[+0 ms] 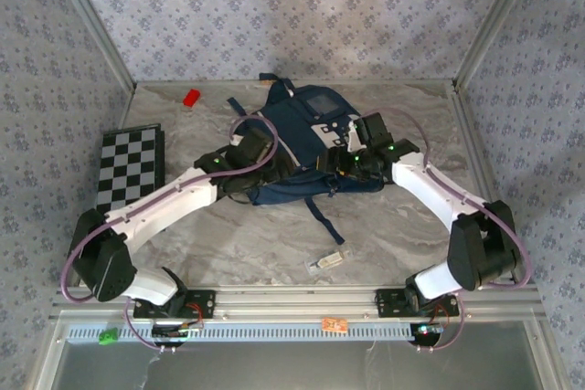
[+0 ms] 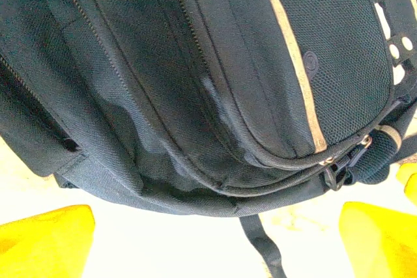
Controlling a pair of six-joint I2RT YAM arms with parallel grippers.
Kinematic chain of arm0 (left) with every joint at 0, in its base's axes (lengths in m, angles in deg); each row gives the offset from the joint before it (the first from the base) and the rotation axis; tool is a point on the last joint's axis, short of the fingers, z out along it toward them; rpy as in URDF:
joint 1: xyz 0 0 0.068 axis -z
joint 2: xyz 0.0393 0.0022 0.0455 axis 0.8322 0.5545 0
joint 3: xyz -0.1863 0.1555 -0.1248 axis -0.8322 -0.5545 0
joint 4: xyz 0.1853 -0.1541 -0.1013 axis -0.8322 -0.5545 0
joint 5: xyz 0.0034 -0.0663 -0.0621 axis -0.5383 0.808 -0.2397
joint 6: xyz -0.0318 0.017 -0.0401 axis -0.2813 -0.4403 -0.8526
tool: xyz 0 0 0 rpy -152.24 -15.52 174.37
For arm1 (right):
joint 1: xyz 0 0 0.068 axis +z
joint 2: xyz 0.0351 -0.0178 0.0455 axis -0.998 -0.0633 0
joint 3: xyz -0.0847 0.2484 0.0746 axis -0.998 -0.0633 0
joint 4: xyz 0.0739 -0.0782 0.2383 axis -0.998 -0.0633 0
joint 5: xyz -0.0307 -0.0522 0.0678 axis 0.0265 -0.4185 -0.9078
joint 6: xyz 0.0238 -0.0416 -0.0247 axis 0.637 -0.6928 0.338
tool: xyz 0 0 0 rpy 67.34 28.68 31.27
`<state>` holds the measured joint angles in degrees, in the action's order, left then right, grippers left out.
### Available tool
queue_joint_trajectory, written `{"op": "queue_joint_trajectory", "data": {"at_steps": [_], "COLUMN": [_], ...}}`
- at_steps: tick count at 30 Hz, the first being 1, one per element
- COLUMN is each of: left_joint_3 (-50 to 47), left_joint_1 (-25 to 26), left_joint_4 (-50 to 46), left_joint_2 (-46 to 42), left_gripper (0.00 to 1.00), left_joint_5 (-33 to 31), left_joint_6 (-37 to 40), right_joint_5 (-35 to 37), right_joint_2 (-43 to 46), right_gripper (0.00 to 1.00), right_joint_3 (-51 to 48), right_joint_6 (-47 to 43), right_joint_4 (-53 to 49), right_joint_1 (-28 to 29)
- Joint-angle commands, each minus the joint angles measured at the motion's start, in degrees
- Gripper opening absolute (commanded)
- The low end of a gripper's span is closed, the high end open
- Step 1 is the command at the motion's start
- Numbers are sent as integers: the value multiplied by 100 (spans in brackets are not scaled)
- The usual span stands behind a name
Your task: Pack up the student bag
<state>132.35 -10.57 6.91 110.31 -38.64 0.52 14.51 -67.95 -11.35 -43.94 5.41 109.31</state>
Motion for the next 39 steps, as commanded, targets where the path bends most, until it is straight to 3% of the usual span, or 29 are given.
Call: {"op": "queue_joint_trajectory", "data": {"at_steps": [1, 6, 12, 16, 24, 26, 31, 39], "left_joint_3": [376, 835, 1472, 1612, 1463, 1449, 1414, 1472], "left_joint_1": [255, 659, 812, 882, 885, 887, 915, 1104], "left_joint_4": [-191, -243, -573, -679, -951, -967, -974, -1073], "left_joint_2": [197, 611, 1193, 1334, 1220, 1222, 1211, 1315], "left_gripper": [98, 100, 100, 100, 100, 100, 100, 100], "left_joint_5": [-815, -1516, -1786, -1996, -2002, -1953, -1913, -1928], "left_joint_6": [-196, 32, 407, 503, 554, 585, 624, -374], "right_joint_5": [-564, -875, -1025, -1096, -578, -573, -694, -972], "right_joint_2": [-119, -554, -1092, -1256, -1505, -1524, -1280, -894], "right_gripper": [72, 65, 51, 33, 39, 28, 14, 0], "right_joint_3": [92, 359, 985, 1119, 1220, 1246, 1134, 882], "right_joint_6": [220, 360, 406, 482, 343, 327, 592, 1326], "right_joint_4": [324, 465, 457, 631, 268, 261, 539, 1156], "right_joint_1": [-223, -374, -392, -350, -151, -108, -74, -63]}}
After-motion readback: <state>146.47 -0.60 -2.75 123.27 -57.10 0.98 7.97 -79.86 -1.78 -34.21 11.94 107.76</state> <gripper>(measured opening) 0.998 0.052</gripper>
